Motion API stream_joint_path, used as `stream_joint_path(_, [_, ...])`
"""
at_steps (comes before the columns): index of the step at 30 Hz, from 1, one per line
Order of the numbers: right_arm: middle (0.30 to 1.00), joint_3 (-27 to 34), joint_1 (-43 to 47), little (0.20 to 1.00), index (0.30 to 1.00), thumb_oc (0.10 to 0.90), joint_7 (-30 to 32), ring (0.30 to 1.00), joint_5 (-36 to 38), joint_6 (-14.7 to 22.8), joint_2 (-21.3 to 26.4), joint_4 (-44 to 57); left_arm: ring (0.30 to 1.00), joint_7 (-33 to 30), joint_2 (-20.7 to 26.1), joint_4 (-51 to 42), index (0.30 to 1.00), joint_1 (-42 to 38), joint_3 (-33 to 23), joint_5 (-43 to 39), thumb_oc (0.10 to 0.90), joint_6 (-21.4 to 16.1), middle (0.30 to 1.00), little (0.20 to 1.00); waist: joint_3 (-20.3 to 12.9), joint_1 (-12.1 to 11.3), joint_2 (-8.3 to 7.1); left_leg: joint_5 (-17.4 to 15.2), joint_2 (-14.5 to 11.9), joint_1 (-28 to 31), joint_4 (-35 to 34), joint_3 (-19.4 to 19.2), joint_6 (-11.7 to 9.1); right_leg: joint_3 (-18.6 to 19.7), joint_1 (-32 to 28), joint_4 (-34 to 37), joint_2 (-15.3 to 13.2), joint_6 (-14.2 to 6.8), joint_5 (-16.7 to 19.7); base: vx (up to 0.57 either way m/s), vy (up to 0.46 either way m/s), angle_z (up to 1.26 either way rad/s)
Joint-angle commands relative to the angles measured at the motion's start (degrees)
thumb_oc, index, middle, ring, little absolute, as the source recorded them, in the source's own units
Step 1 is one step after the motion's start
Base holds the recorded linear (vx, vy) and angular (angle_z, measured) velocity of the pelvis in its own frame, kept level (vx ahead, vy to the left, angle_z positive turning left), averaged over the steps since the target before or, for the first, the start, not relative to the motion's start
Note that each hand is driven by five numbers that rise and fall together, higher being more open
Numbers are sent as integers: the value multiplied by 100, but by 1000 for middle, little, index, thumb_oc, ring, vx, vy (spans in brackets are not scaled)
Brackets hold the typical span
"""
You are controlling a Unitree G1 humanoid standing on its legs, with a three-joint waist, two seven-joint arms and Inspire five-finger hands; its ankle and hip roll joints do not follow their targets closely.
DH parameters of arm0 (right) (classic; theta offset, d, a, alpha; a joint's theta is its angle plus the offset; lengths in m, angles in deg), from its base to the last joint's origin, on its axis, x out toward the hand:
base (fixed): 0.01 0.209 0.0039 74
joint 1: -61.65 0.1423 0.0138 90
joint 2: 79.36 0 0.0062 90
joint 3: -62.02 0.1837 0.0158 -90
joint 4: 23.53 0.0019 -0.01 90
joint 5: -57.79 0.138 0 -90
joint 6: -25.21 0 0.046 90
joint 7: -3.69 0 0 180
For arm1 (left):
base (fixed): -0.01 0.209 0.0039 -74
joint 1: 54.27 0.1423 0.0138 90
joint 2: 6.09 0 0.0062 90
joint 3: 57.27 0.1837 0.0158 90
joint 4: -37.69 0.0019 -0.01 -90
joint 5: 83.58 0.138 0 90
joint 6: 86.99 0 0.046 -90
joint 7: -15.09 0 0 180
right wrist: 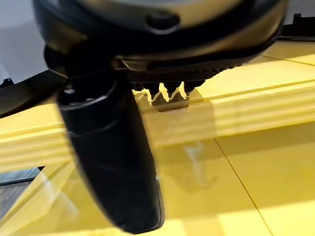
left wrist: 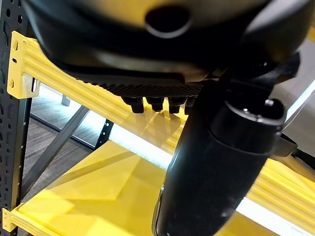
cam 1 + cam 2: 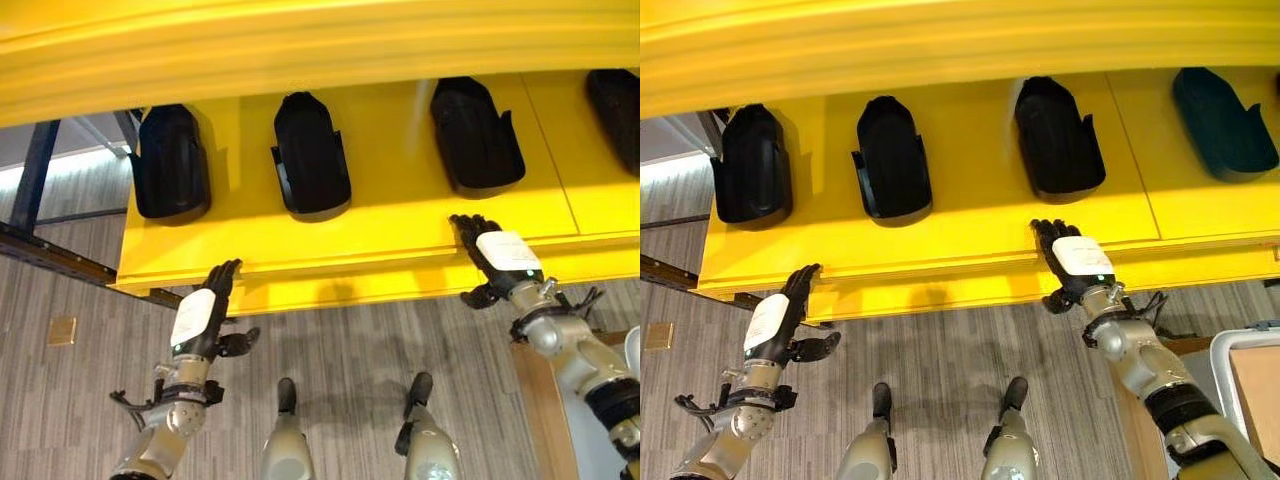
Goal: Move parts from the plastic box to the shelf.
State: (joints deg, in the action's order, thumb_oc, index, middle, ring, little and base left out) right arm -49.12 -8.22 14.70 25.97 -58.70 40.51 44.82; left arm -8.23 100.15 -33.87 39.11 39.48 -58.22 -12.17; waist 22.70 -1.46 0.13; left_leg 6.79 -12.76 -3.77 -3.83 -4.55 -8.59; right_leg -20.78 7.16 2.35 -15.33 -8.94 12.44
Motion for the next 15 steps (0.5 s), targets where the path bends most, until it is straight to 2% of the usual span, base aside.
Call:
stream_joint_path(1, [1000,29,306,1000,1000,900,60,1000,164,157,-104,390,1000,558,194,1461,1000,266,-341,-388,900,1082,1000,1000,121,44,-572,-519,93,88,387,51,297,51,-56,-1174,-312,-143,-785,0,0,0])
stream_joint_path(6, [1000,24,153,1000,1000,900,61,1000,123,166,-366,659,1000,525,144,1558,1000,237,-319,-361,900,1113,1000,1000,25,56,-641,-526,100,179,340,29,294,60,-161,-1088,-292,-147,-766,9,5,-1])
stream_joint_path(9, [1000,-408,510,1000,1000,900,75,1000,-216,151,-639,695,1000,530,109,1588,1000,188,-182,-288,900,1113,1000,1000,-129,5,-697,-580,98,342,322,11,297,60,-326,-1021,-269,-155,-777,34,23,-4])
stream_joint_path(15, [1000,-812,908,1000,1000,900,31,1000,-464,126,-874,641,1000,555,118,1424,1000,158,-114,-256,900,1114,1000,1000,-201,-51,-729,-599,97,439,282,3,294,58,-447,-903,-231,-167,-768,5,9,-3])
